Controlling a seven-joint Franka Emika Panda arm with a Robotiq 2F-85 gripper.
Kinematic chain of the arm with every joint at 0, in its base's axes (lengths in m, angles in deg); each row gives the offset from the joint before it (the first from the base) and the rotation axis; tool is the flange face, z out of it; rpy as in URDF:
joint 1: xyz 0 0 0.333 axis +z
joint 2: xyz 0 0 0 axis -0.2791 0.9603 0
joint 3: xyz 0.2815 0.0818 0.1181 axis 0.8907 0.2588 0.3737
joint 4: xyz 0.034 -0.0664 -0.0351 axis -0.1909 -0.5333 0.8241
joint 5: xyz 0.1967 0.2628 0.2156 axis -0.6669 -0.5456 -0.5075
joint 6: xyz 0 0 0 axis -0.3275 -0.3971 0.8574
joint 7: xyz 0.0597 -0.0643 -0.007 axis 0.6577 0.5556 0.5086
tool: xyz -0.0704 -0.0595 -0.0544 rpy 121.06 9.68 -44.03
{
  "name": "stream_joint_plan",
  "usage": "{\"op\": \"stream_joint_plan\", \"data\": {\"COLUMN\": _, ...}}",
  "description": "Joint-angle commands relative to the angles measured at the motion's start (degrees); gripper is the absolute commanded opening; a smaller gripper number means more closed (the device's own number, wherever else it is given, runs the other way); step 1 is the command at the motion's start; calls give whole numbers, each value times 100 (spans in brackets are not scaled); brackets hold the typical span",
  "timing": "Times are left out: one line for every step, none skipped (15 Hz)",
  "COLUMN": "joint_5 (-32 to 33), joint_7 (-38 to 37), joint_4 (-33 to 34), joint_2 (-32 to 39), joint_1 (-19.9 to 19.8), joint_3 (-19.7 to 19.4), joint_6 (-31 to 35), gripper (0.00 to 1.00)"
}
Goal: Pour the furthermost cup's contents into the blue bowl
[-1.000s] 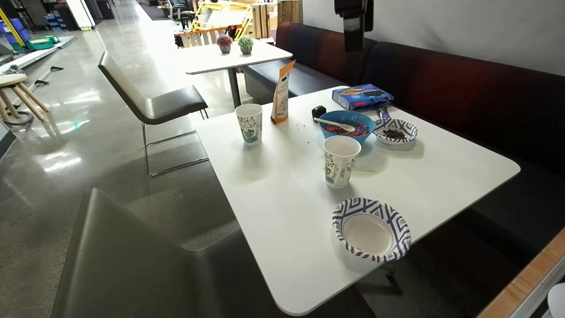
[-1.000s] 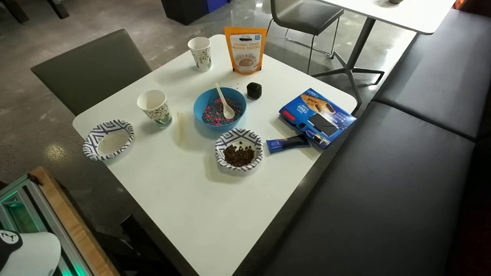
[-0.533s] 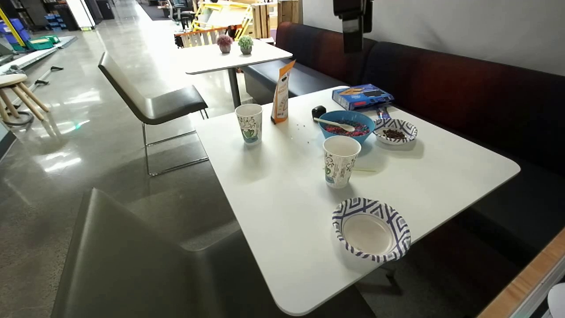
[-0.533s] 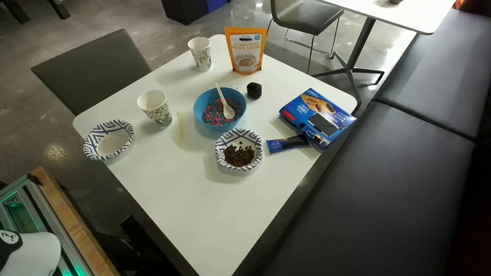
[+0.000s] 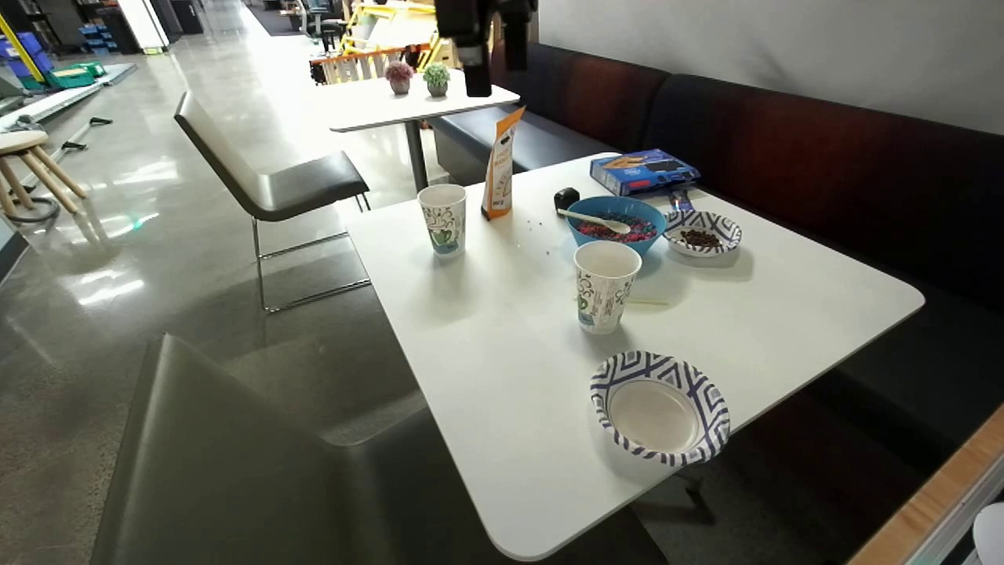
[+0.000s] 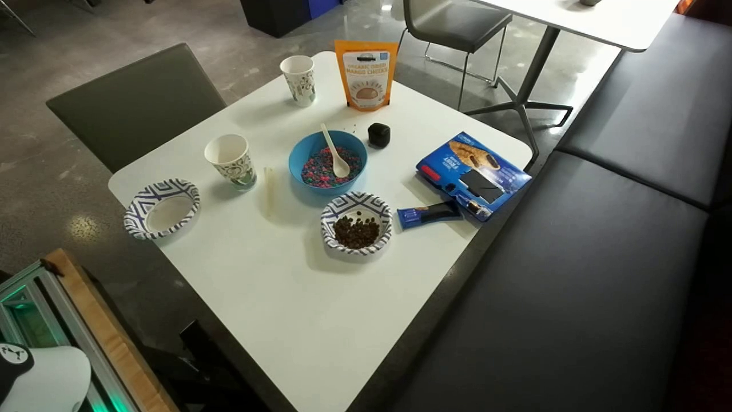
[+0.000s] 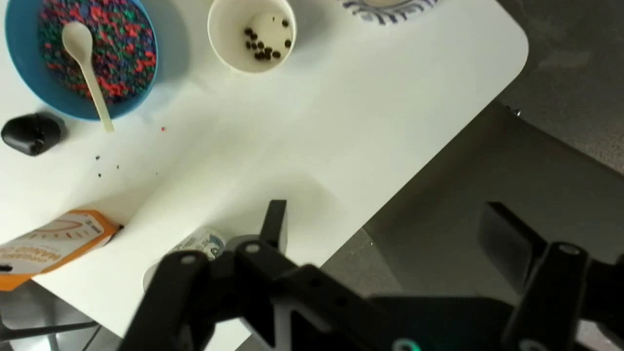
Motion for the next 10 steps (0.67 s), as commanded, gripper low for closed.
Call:
{"op": "stream_joint_plan", "data": {"joint_5": 222, "joint_7": 98, "joint_4": 1379, "joint_2": 1330, "joint_1": -38, "joint_3": -54, "joint_6": 51, "gripper": 100}}
{"op": "stream_joint_plan", "data": {"joint_5": 276, "joint_7": 82, "joint_4": 1669, "joint_2": 1601, "joint_1": -30, "joint_3": -82, "joint_6": 55, "gripper": 100}}
{"op": "stream_joint_plan", "data": {"joint_5": 314, "joint_7": -31, "joint_4": 1950, "joint_2": 1889, "joint_1": -24, "joint_3": -123, "joint_6": 107, "gripper": 100}}
{"op": "stream_joint_plan", "data": {"joint_5": 290, "joint_7": -113, "joint_4": 2231, "joint_2": 2162, "joint_1": -15, "joint_3": -163, "joint_6": 91, "gripper": 100}}
{"op": "stream_joint_plan", "data": {"joint_5": 184, "joint_7": -222, "joint_4": 2511, "joint_2": 2432, "joint_1": -5, "joint_3": -194, "joint_6": 46, "gripper": 100}}
{"op": "stream_joint_plan", "data": {"joint_5": 197, "joint_7": -281, "joint_4": 2763, "joint_2": 2682, "joint_1": 10, "joint_3": -241, "joint_6": 67, "gripper": 100}}
{"op": "stream_joint_plan", "data": {"joint_5": 214, "joint_7": -406, "joint_4": 2968, "joint_2": 2897, "joint_1": 42, "joint_3": -283, "joint_6": 153, "gripper": 100}}
{"op": "stream_joint_plan", "data": {"joint_5": 173, "joint_7": -499, "joint_4": 3233, "joint_2": 3149, "joint_1": 46, "joint_3": -329, "joint_6": 120, "gripper": 100}}
{"op": "stream_joint_plan", "data": {"joint_5": 122, "joint_7": -592, "joint_4": 3452, "joint_2": 3349, "joint_1": 55, "joint_3": -357, "joint_6": 126, "gripper": 100}}
{"op": "stream_joint_plan", "data": {"joint_5": 84, "joint_7": -686, "joint_4": 3639, "joint_2": 3537, "joint_1": 58, "joint_3": -392, "joint_6": 205, "gripper": 100}}
